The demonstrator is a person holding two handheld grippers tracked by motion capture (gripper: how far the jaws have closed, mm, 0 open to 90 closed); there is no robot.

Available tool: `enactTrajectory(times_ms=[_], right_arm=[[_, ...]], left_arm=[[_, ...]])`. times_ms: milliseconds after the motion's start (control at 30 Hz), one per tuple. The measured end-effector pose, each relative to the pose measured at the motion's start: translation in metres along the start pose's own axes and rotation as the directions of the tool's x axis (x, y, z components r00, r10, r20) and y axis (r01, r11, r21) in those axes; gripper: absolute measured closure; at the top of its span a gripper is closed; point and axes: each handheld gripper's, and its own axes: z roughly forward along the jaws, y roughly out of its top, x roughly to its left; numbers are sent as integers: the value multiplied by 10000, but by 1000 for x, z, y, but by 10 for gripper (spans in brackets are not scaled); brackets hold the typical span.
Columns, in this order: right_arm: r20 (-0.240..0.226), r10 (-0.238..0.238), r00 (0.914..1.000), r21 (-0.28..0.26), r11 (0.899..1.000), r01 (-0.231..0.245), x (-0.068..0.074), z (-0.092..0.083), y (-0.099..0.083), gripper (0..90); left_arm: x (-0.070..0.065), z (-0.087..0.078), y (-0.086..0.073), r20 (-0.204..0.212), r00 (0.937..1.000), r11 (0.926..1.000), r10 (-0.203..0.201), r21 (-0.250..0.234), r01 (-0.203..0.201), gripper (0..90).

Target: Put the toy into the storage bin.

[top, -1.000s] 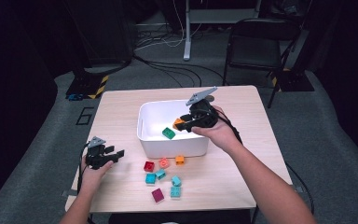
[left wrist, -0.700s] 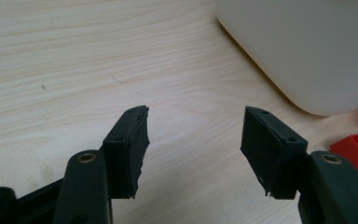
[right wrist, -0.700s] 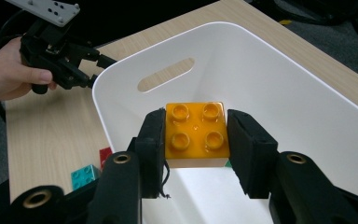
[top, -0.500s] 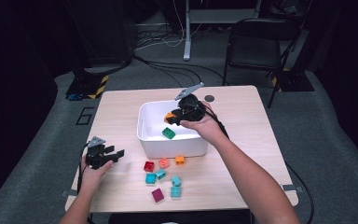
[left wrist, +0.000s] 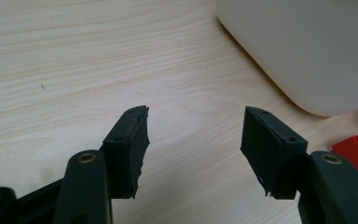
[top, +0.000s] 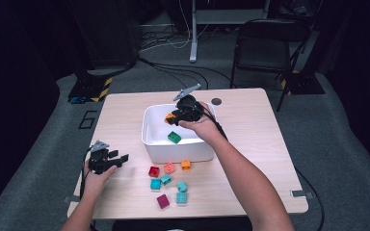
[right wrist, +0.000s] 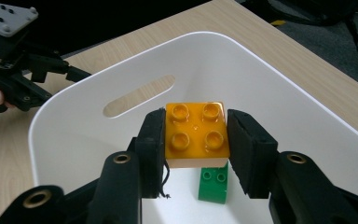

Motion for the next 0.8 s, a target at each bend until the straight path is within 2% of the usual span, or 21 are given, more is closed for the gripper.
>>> enactTrajectory(times_ms=[267,300,333,467,600,800], right_arm=[[134,-84,9999,252,9997,81,-4,20,2,583],[124,-244,9996,209,9995,242,-6,23,2,583],[130,-109,9999,302,9995,105,-5,25,2,583],[186,-128,9997,474,9988,119,-7,36,1,582],[235,-84,9997,716,9974,67,-7,41,1,578],[394,16,9992,710,9975,-44,-9,41,1,539]], left_arm=[[0,1,0,-16,10000,10000,-9,-1,9,408],[0,1,0,-8,10000,10000,-28,-7,28,407],[0,1,0,-11,10000,10000,-31,7,31,404],[2,2,0,-59,10000,9999,-79,90,80,385],[3,3,-1,-219,9996,9999,-164,35,165,355],[3,2,0,-378,9992,9998,-135,107,139,327]])
